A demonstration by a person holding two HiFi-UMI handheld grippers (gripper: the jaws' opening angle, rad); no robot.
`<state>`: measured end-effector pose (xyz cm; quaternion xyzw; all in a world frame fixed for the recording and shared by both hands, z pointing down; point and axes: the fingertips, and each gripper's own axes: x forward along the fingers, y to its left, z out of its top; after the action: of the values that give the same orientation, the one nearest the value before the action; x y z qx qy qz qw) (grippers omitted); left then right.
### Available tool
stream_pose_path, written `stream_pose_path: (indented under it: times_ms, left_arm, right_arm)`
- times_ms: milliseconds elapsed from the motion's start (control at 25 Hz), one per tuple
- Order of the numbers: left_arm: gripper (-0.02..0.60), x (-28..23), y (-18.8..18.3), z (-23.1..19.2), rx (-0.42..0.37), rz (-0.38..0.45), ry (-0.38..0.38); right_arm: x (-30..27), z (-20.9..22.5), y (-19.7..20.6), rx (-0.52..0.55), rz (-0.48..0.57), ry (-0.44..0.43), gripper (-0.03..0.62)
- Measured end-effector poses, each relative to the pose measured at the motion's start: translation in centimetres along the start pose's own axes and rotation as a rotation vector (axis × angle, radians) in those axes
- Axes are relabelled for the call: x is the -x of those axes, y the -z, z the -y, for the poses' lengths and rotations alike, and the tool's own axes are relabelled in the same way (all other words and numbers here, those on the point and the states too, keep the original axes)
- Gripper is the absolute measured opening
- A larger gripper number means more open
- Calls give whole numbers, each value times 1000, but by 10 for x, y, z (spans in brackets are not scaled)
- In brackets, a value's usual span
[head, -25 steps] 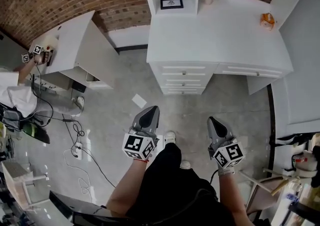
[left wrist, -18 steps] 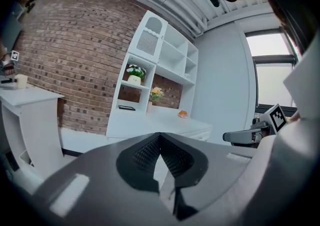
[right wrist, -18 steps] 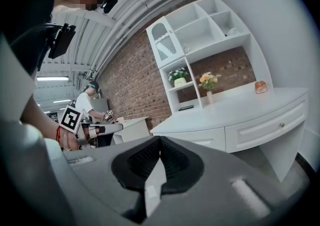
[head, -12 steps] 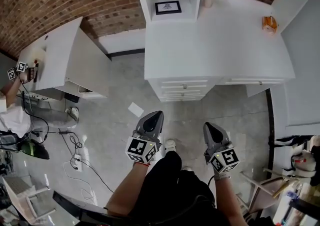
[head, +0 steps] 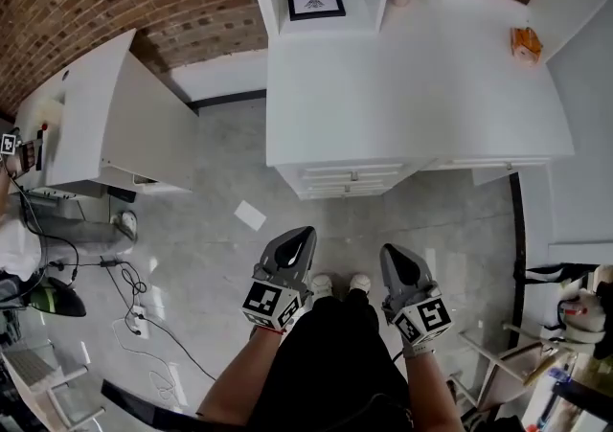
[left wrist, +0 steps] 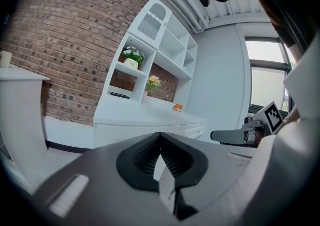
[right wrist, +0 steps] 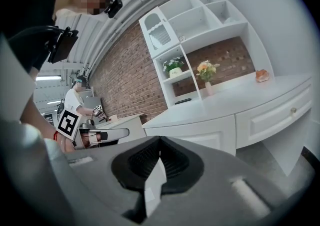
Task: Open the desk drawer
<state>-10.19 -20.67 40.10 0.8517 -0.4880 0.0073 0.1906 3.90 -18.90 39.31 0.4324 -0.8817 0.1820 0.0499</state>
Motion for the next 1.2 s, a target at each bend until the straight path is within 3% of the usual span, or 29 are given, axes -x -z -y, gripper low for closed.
stream_pose_path:
  times_ms: [160, 400, 600, 1080, 1200]
  left_arm:
    - [2, -24, 22, -12, 54, 48, -21]
    - [2, -62, 67, -20, -21, 59, 10]
    - [2, -86, 90, -32, -33, 62, 9]
    - [2, -121, 117, -62, -23, 86, -22]
    - [3, -131, 118, -66, -21, 92, -15]
  right_arm:
    - [-27, 18, 13, 46, 48, -1, 2]
    - [-72, 39, 53, 104, 59, -38, 2]
    - [-104, 50, 74, 137, 65, -42, 2]
    - [-156, 74, 90, 155, 115, 43, 17]
    - [-170, 78, 89, 144, 125, 56, 52]
